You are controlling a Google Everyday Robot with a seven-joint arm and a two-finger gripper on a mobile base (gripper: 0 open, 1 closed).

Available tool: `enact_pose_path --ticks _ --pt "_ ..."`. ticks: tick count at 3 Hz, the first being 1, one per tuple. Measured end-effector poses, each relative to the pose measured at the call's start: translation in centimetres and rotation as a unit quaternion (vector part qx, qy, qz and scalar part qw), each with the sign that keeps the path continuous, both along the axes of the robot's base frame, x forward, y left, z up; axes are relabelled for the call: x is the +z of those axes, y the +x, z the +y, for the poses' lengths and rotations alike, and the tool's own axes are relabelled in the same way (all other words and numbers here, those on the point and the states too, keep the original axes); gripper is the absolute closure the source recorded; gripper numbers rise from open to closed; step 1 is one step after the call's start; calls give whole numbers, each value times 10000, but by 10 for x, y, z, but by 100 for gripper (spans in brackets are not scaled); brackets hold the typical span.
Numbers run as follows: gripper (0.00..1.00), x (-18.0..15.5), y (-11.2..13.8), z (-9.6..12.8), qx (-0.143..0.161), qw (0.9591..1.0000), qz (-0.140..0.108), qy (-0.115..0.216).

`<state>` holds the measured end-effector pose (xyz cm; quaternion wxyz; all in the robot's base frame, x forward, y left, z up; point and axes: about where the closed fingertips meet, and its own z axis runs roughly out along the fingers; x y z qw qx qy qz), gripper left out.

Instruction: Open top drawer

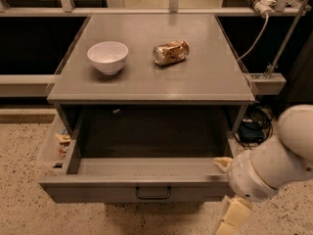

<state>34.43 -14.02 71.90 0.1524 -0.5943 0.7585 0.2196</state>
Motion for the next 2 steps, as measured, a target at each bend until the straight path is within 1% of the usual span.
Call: enact_pose_path --ticks 1,2 --pt "0 27 -1 -18 -369 9976 -535 -220" --pt "0 27 -1 -18 -369 9976 -536 -221"
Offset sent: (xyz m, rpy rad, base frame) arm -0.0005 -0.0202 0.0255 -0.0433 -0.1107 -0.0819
